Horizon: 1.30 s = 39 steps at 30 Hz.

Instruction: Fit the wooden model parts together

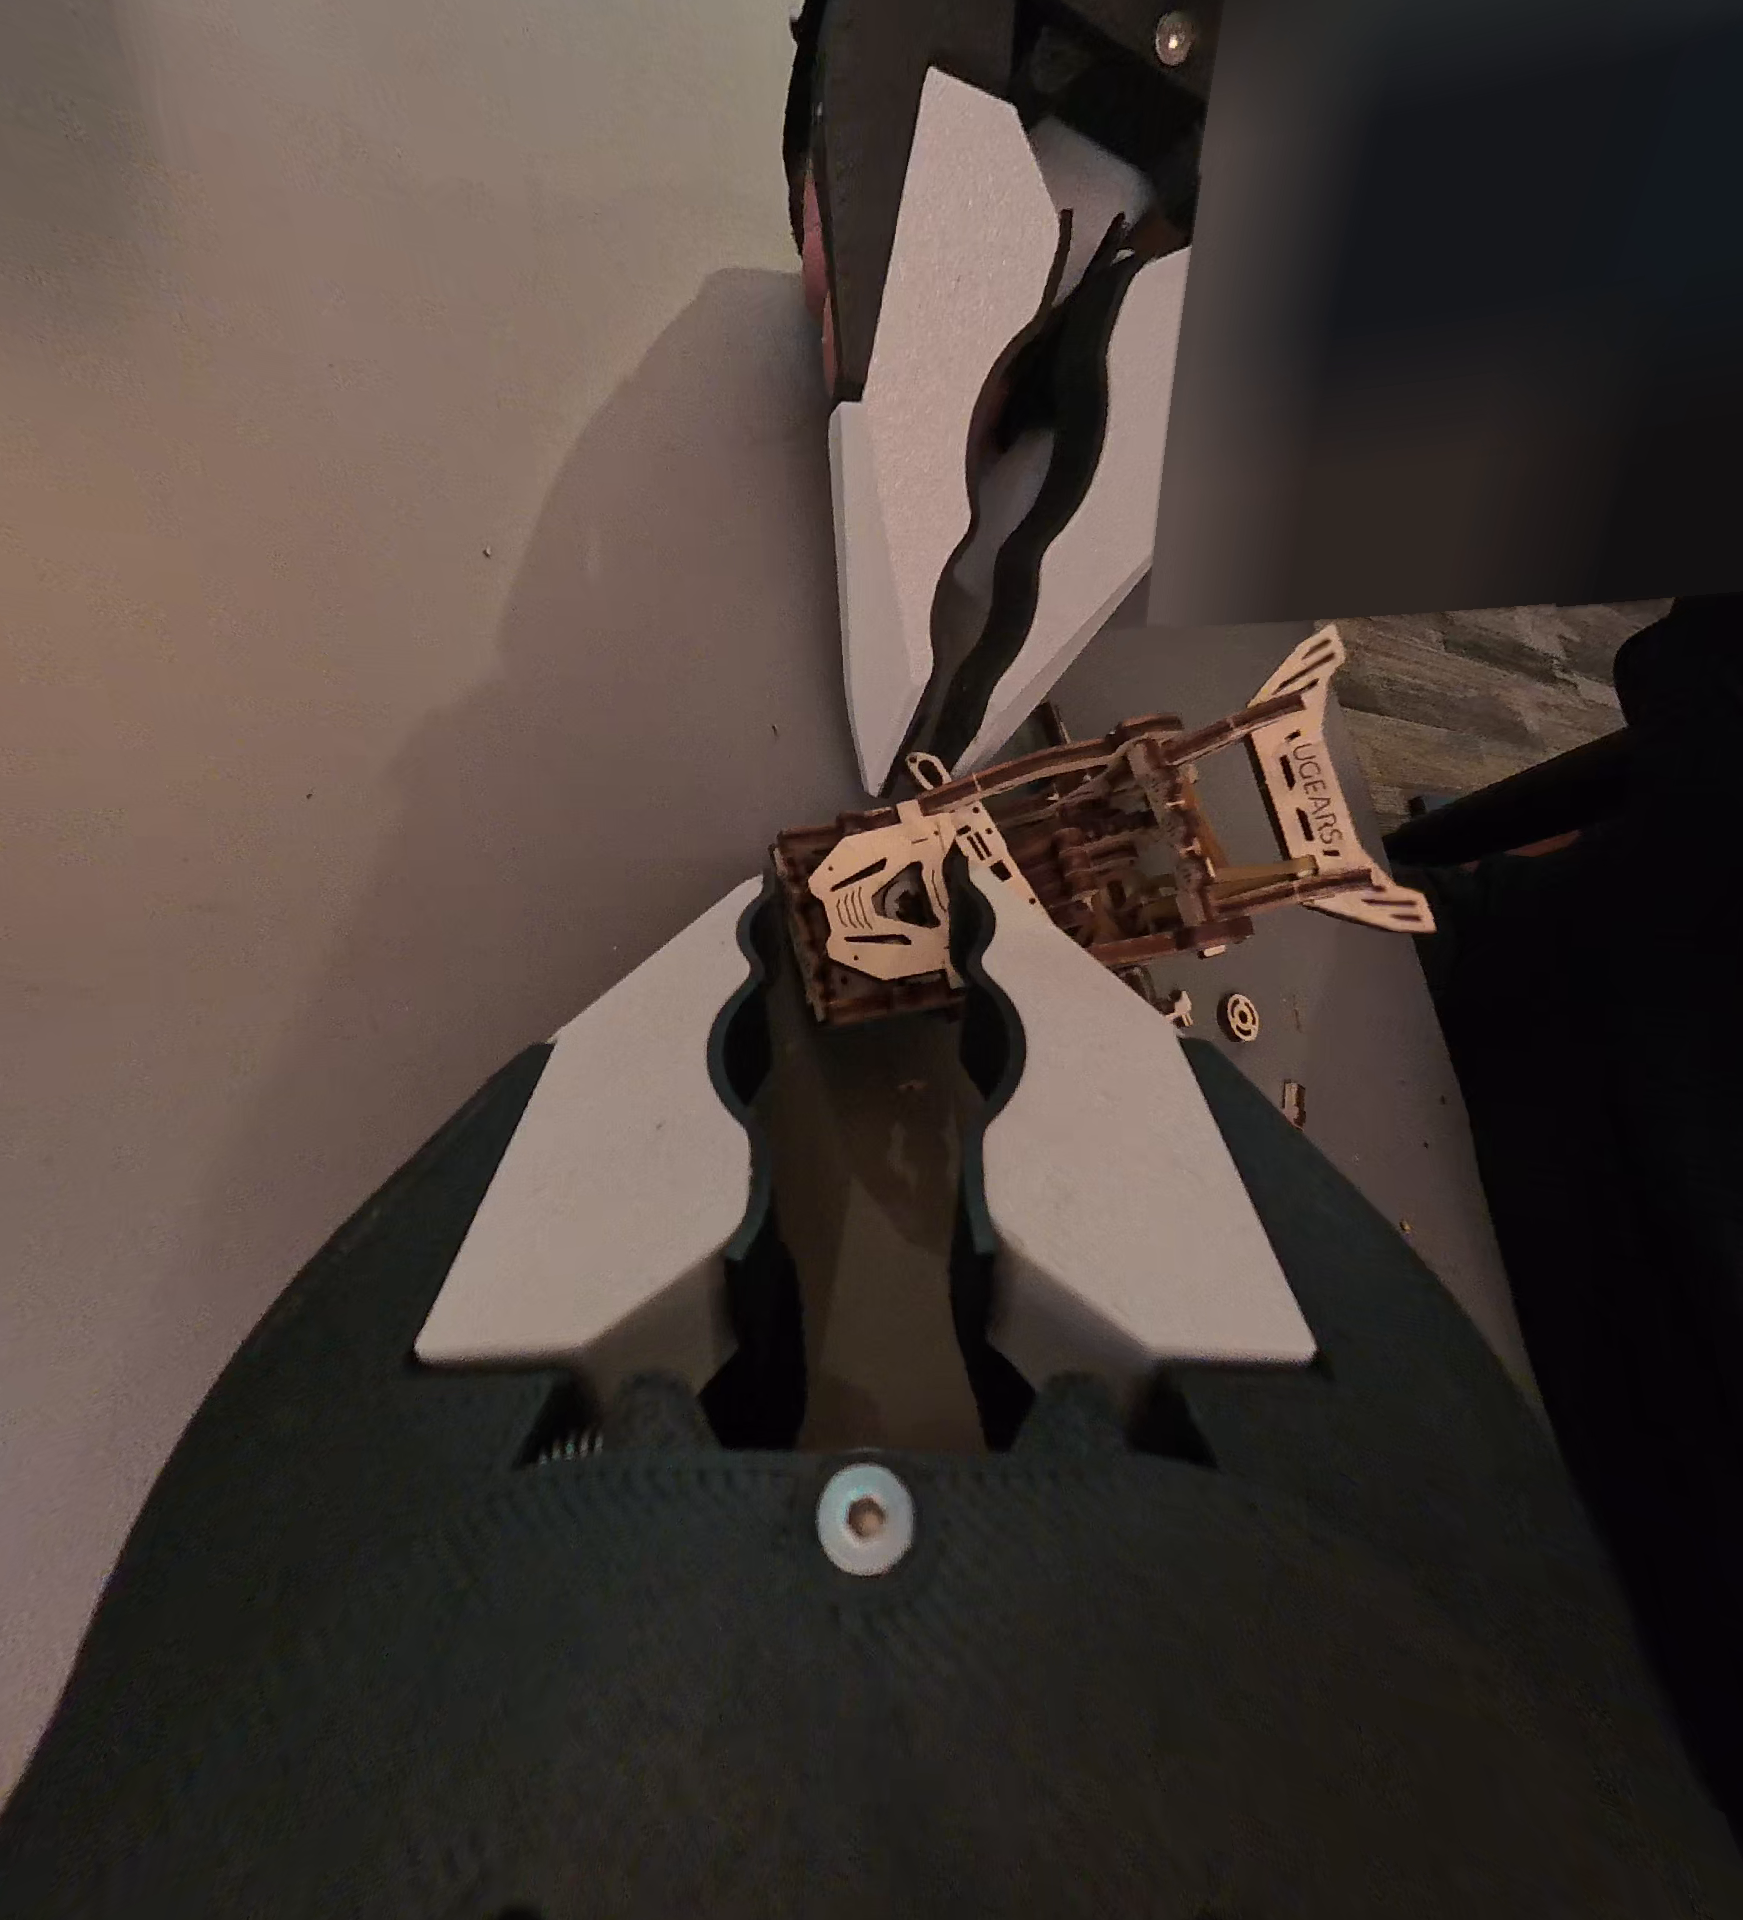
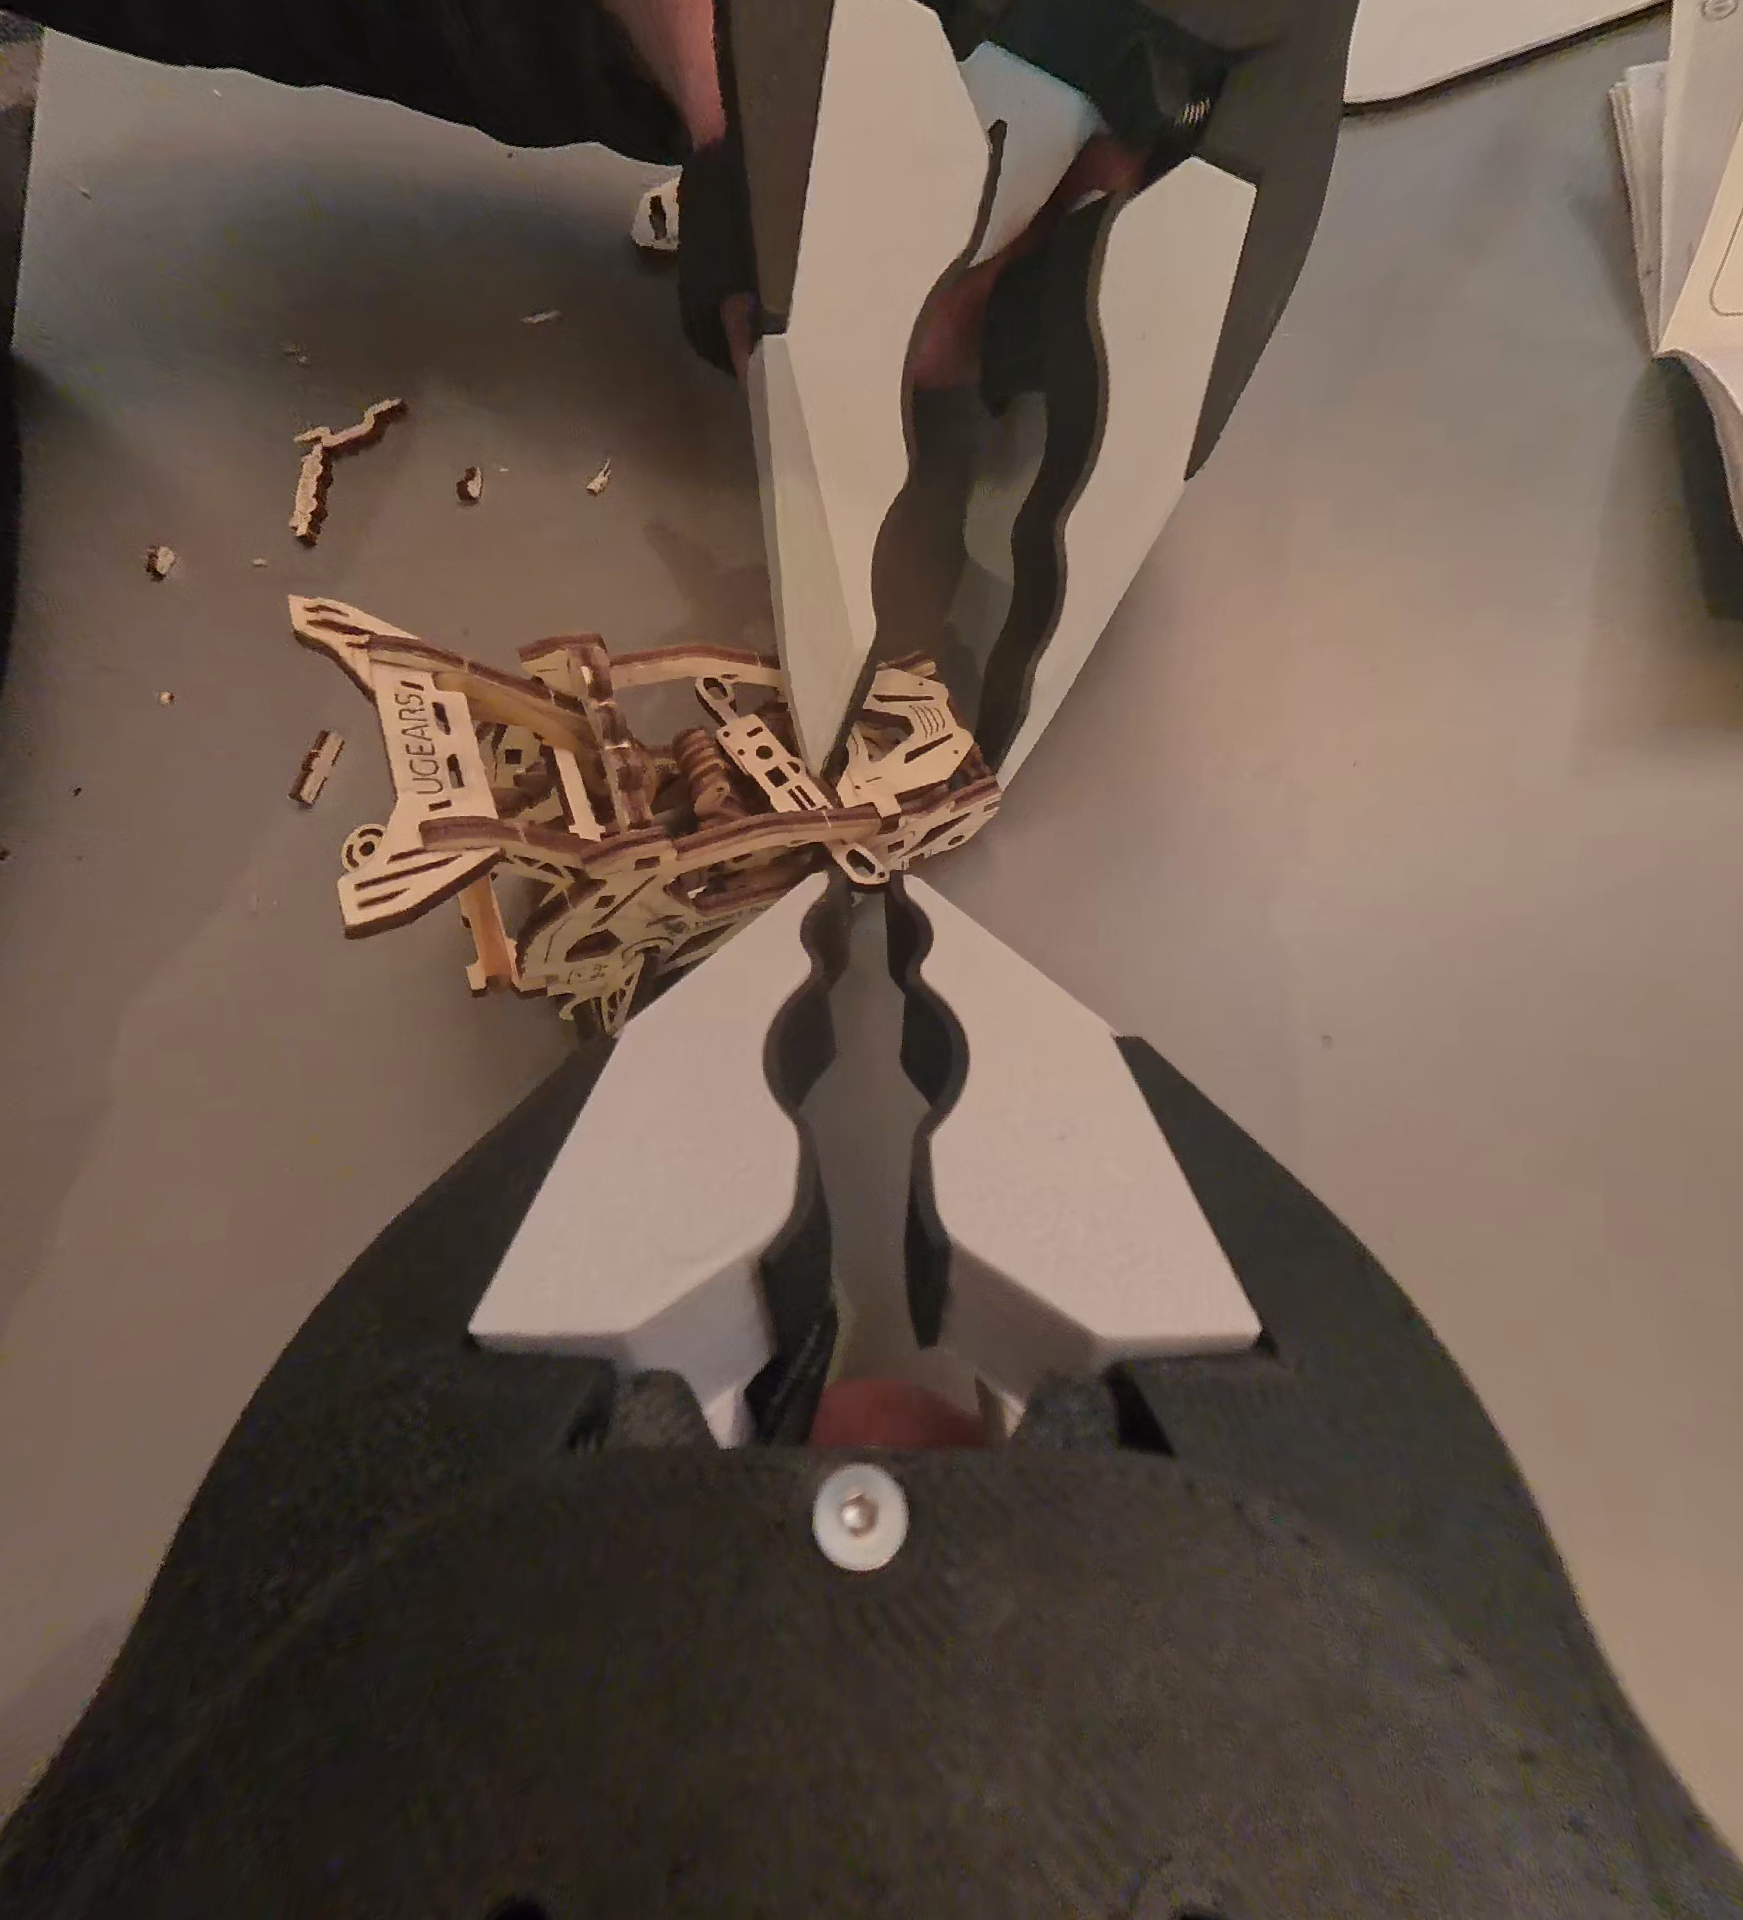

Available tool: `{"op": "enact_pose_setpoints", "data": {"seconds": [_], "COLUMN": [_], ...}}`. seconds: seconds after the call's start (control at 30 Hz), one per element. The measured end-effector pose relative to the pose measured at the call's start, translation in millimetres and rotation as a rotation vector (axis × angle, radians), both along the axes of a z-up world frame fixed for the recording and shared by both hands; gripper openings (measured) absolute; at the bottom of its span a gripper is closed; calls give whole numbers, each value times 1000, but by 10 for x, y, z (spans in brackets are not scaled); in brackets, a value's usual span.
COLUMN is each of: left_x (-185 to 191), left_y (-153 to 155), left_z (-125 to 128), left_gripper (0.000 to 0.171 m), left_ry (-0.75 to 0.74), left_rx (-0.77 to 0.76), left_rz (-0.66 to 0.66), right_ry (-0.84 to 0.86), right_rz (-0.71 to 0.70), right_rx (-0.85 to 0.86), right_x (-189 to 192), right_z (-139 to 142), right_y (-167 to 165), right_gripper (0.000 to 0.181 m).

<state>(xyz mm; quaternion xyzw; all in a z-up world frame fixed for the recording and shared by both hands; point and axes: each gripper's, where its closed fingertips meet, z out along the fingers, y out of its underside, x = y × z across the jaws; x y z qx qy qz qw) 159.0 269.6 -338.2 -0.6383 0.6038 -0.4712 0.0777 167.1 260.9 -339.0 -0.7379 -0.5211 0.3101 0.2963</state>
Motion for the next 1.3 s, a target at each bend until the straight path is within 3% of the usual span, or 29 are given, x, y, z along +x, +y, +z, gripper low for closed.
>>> {"op": "enact_pose_setpoints", "data": {"seconds": [0.2, 0.23, 0.27, 0.37, 0.53, 0.87, 1.3], "left_x": [-36, -45, -43, -93, -266, -340, -299], "left_y": [-7, -48, -70, -74, -155, -6, 26], "left_z": [24, 91, 148, 157, 154, -35, -47], "left_gripper": [32, 59, 68, 68, 89, 38, 40], "left_ry": [10, -19, -37, -34, -22, 9, -14], "left_rx": [-50, -100, -158, -160, -140, 97, 148], "left_rz": [-26, -51, -56, -69, -105, -75, -29], "right_ry": [10, 3, -1, 2, 3, 3, 6], "right_rz": [11, -3, -8, -5, -14, -21, -33], "right_rx": [11, 20, 24, 25, 22, 20, 16], "right_x": [-28, -22, -18, -35, -44, -68, -60], "right_z": [3, -5, -8, -4, -7, -9, -7], "right_y": [-9, 17, 30, 26, 44, 67, 83], "right_gripper": [4, 4, 4, 4, 4, 4, 4]}}
